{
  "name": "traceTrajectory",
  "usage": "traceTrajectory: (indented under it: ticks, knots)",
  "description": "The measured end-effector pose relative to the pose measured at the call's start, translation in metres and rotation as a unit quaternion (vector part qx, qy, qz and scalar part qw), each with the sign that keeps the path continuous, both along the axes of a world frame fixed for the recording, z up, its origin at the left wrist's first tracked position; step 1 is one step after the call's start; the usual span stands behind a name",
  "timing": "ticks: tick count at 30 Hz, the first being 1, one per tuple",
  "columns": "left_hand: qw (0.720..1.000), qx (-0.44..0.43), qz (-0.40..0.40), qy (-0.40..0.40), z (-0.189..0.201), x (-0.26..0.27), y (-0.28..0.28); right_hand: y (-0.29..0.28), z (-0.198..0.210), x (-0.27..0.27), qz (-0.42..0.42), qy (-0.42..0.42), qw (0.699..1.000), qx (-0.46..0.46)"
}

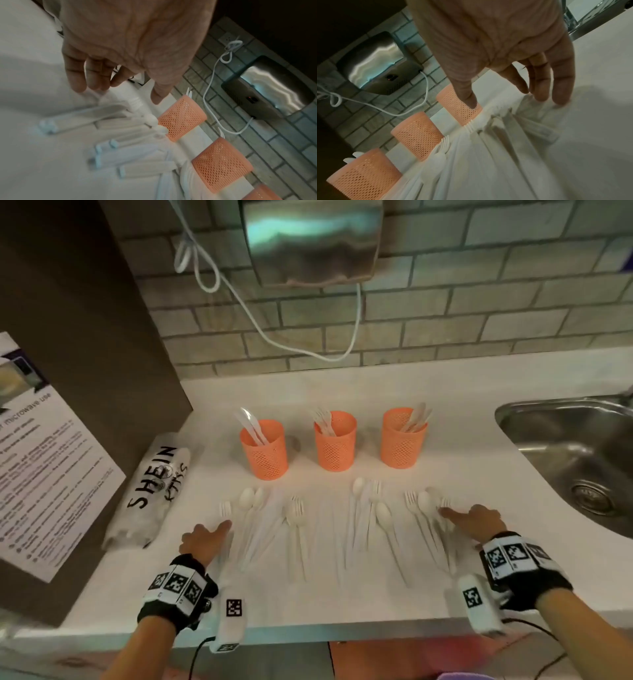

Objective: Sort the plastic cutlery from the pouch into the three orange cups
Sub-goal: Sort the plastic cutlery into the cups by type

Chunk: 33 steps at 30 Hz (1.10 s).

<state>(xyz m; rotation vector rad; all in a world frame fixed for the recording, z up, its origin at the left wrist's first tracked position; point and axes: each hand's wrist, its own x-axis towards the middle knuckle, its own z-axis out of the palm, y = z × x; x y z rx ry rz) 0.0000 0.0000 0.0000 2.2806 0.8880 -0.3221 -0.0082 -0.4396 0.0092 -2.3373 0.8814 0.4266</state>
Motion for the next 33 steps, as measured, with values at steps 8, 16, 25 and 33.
traceTrajectory:
  ticks: [8, 16, 25, 33]
  knots:
    - [0.995, 0.056, -0.071, 0.051, 0.011, 0.004, -0.049, 0.036, 0.001, 0.005, 0.094, 0.067, 0.991, -0.07]
    - [0.986, 0.066, -0.143, 0.046, 0.006, 0.002, -0.102, 0.08, 0.002, 0.015, 0.127, 0.06, 0.987, -0.075]
    - [0.979, 0.082, -0.187, 0.028, 0.011, 0.002, -0.142, 0.106, 0.006, 0.019, 0.105, 0.019, 0.991, -0.079]
    - [0.977, 0.048, -0.205, 0.034, 0.004, 0.005, -0.142, 0.094, 0.006, 0.019, 0.104, 0.015, 0.993, -0.057]
